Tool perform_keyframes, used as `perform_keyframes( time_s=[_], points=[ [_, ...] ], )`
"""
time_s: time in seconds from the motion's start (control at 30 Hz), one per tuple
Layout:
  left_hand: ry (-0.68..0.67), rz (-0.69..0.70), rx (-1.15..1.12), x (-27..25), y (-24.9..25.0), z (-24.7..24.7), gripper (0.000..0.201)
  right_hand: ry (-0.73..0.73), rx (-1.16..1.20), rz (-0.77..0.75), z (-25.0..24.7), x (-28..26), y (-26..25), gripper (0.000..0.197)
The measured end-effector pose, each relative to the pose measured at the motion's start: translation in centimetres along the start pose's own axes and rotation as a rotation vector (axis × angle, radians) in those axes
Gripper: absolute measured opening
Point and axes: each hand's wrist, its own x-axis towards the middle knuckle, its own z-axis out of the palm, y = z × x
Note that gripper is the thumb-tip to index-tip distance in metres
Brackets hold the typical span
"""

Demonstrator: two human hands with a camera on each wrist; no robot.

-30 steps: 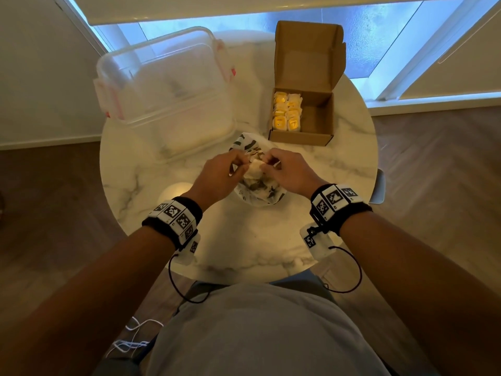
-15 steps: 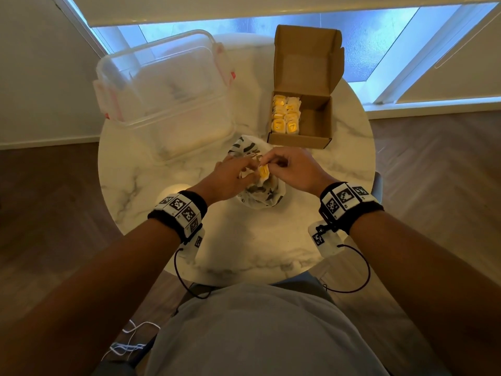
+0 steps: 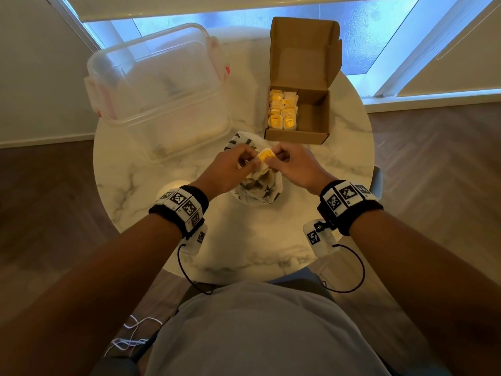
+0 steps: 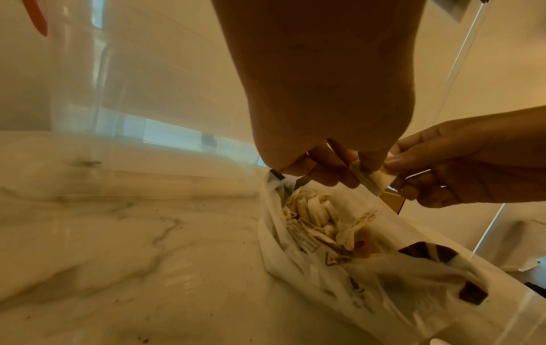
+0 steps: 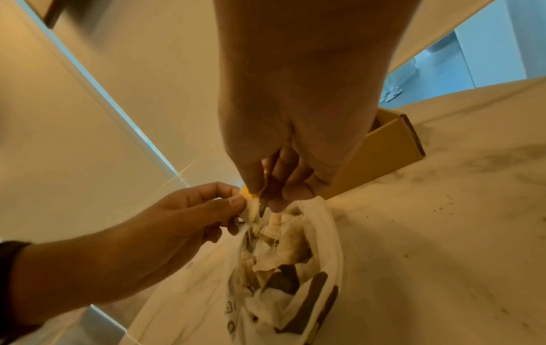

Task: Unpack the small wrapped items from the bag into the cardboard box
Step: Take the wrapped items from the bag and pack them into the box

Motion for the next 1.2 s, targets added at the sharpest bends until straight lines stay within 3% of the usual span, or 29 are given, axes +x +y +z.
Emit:
perform_keyframes(
  time_s=[0.17, 0.3, 0.37, 0.57, 0.73, 0.87, 1.03, 1.2],
  points=[
    [0.002, 0.01, 0.112, 1.6, -0.1, 0.8, 0.023, 0.104, -0.033, -0.01, -0.8, 0.0, -0.1, 0.01],
    [-0.14, 0.032, 0.475, 2.7, -0.7, 2.5, 0.031, 0.109, -0.058, 0.008, -1.4, 0.0, 0.5, 0.013],
    [-0.157, 0.044, 0.55, 2.7, -0.8, 3.2, 0.031, 0.113, -0.061, 0.007, -1.6, -0.1, 0.7, 0.014],
    [-0.041, -0.024, 0.413, 2.8, -0.2, 2.3, 0.027, 0.134, -0.05, 0.021, -2.4, 0.2, 1.3, 0.011],
    [0.079, -0.017, 0.13, 1.4, 0.0, 0.6, 0.021, 0.146, -0.062, 0.046, -2.1, 0.7, 1.4, 0.011],
    [0.095, 0.102, 0.142, 0.7, 0.3, 0.0, 0.018, 0.097, -0.084, 0.002, -0.9, 0.5, 0.7, 0.013],
    [0.075, 0.033, 0.133, 0.3, 0.3, -0.4, 0.028, 0.051, -0.09, -0.023, -0.2, 0.7, 0.4, 0.01],
    [0.06, 0.075, 0.195, 0.3, -0.3, -0.8, 0.025, 0.022, -0.121, -0.05, -0.3, 0.7, 0.3, 0.012]
  ],
)
